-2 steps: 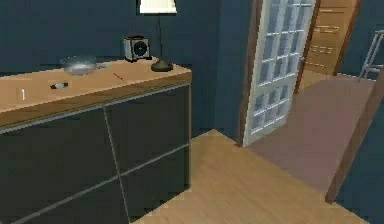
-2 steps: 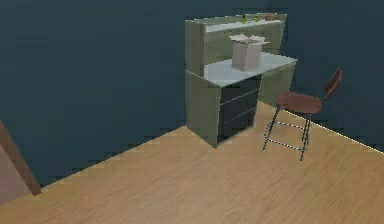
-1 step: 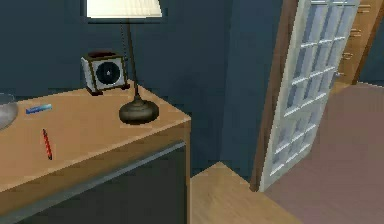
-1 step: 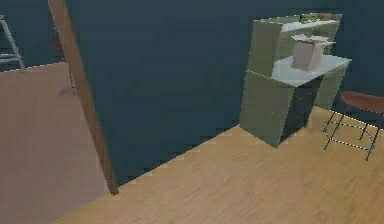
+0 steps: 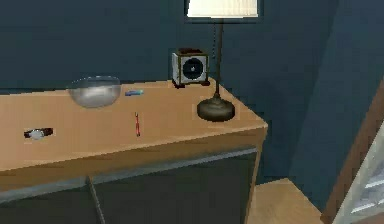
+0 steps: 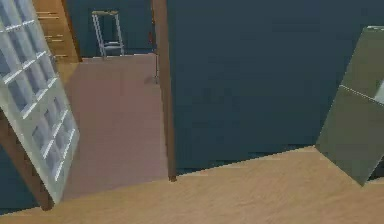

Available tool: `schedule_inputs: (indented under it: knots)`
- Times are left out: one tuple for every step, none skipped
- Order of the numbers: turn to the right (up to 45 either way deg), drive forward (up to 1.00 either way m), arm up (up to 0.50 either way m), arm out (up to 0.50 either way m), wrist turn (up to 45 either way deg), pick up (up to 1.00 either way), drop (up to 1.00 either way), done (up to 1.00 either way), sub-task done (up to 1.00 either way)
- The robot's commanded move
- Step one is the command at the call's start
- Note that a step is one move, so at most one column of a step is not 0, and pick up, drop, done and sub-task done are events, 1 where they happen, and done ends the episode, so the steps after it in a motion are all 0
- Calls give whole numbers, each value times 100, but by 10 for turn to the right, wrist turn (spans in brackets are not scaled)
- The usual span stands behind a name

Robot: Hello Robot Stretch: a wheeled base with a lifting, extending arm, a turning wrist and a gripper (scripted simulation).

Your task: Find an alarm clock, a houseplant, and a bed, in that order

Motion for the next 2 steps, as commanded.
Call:
schedule_inputs:
  knots:
    - [0,0,0,0,0,0,0,0,100]
    - [450,0,0,0,0,0,0,0,0]
